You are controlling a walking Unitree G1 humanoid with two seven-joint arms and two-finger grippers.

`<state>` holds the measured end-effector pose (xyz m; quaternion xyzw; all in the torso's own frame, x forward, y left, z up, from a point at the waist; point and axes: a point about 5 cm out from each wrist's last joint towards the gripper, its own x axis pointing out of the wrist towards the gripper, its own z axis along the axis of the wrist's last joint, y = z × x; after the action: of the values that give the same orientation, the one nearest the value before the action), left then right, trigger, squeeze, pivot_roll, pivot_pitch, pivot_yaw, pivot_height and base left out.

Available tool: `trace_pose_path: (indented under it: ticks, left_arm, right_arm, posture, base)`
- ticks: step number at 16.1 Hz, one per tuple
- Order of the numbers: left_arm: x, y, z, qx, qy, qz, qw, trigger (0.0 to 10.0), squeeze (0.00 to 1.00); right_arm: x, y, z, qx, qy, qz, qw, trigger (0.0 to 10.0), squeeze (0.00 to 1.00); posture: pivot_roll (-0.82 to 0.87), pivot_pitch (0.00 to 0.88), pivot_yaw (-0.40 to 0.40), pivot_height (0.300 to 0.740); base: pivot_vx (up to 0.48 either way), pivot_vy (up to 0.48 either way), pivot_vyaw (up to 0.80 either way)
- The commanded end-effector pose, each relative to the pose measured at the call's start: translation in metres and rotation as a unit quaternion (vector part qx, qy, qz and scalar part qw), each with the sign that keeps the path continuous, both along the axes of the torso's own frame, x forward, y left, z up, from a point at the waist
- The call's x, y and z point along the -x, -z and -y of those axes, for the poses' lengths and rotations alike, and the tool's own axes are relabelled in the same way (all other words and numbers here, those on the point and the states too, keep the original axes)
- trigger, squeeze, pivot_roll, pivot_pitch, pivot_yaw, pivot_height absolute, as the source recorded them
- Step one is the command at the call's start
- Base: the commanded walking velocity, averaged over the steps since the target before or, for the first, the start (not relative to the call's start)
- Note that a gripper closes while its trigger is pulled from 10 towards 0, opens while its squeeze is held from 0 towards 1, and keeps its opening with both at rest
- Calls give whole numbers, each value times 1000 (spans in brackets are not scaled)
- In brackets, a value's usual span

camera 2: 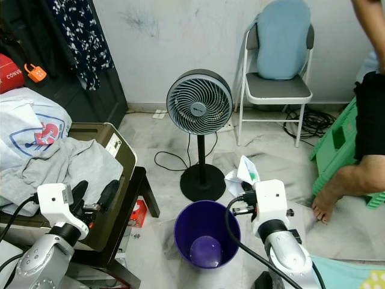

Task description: Clean up the room

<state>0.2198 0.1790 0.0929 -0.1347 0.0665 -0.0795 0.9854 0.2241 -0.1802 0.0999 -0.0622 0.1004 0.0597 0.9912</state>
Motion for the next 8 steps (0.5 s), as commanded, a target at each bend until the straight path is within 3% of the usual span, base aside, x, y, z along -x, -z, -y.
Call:
trace_pose_path:
  ticks: [1, 5, 8]
  left_arm:
    - [0, -4, -1, -3, 3, 3, 1000, 10000, 0]
    - [1, -4, 0, 2, 7, 0, 1000, 10000, 0]
    - [3, -5, 4, 7, 20, 1, 1000, 10000, 0]
  right_arm:
    - [0, -4, -3, -2, -7, 2, 1000, 10000, 0]
    - [3, -4, -2, -1, -10, -6, 1000, 10000, 0]
    - [5, -3, -3, -9, -12, -15, 1000, 10000, 0]
  posture:
    - [-236, 0, 67, 740]
    - [-238, 7, 64, 740]
    - [-236, 20, 63, 740]
  base:
    - [0, 0, -575]
    - [0, 0, -800]
    - [0, 0, 0]
